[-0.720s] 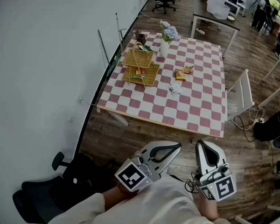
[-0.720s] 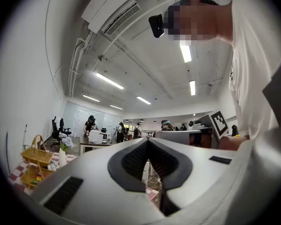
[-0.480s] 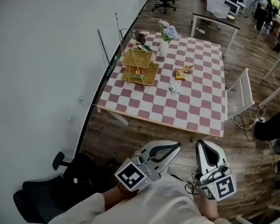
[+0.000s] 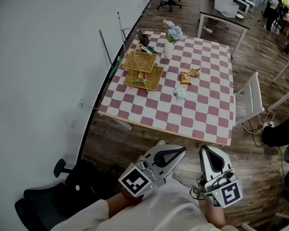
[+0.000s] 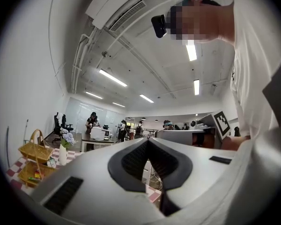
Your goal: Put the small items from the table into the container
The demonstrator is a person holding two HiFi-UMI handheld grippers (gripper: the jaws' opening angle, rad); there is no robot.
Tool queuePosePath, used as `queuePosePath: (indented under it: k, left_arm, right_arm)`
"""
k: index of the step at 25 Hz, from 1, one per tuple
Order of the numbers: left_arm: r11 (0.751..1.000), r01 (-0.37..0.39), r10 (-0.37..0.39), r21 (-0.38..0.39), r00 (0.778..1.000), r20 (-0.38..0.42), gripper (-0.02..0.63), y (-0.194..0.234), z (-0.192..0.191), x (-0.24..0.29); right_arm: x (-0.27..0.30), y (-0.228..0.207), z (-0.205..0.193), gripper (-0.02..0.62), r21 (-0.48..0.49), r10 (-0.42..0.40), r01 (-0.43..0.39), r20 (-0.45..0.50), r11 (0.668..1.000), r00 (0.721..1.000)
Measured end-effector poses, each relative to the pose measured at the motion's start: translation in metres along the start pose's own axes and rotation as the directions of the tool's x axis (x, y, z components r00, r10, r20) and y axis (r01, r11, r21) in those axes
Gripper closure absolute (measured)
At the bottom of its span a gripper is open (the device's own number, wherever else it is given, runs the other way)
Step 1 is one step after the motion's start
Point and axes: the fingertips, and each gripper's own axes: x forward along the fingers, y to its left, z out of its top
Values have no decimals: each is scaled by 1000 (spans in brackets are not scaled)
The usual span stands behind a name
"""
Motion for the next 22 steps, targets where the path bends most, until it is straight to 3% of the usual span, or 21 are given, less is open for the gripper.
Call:
queuePosePath:
  k: [6, 22]
  left_arm:
    - [1000, 5, -5, -12, 1000, 11, 578, 54, -2, 21]
    - [997, 75, -74, -29, 997, 17, 578, 253, 29, 83]
  right_arm:
    - [48, -31, -13, 574, 11, -18, 19, -25, 1000, 1000]
    - [240, -110, -1, 574, -30, -66, 65, -39, 997, 997]
